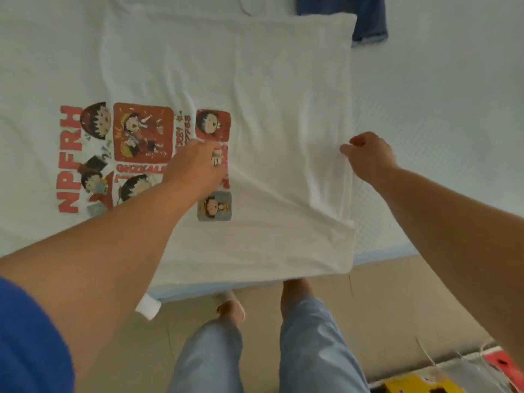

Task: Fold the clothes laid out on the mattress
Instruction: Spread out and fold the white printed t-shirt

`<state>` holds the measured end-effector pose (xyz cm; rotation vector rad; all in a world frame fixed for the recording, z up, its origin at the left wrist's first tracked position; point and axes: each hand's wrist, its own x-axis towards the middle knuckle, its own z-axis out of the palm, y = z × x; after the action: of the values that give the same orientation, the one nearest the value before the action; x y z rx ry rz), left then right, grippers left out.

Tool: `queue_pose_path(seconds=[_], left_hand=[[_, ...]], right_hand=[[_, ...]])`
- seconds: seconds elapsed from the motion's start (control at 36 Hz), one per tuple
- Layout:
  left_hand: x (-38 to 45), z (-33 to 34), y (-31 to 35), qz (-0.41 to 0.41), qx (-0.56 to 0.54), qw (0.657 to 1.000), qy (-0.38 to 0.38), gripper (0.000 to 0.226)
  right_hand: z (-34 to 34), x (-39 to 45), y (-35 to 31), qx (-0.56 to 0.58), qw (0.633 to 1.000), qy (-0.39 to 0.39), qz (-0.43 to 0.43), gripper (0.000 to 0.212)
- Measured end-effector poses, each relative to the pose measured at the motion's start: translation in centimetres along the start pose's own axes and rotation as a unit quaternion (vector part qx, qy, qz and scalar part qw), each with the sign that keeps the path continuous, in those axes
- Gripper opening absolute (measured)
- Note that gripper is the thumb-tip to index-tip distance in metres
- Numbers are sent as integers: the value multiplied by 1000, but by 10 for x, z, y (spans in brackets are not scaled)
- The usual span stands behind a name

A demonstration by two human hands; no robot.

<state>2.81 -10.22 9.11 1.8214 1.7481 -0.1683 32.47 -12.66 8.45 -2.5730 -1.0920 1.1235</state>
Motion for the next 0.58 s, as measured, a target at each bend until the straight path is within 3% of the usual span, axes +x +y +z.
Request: queue_pose_path(seconds=[0.11, 0.33, 0.5, 0.58], left_hand=[[56, -7, 15, 18, 13, 1000, -5, 46], [134, -30, 43, -43, 17, 999, 24, 48], [183, -50, 40, -25, 22, 997, 75, 53], [204, -61, 32, -19, 24, 995, 93, 53]], right_hand=[[-5, 55, -28, 35, 999, 6, -1, 41], [-22, 123, -78, 82, 996, -14, -18, 44], [-30, 163, -107, 104, 994, -2, -14, 18], [-31, 174, -112, 142, 990, 19, -1, 20]])
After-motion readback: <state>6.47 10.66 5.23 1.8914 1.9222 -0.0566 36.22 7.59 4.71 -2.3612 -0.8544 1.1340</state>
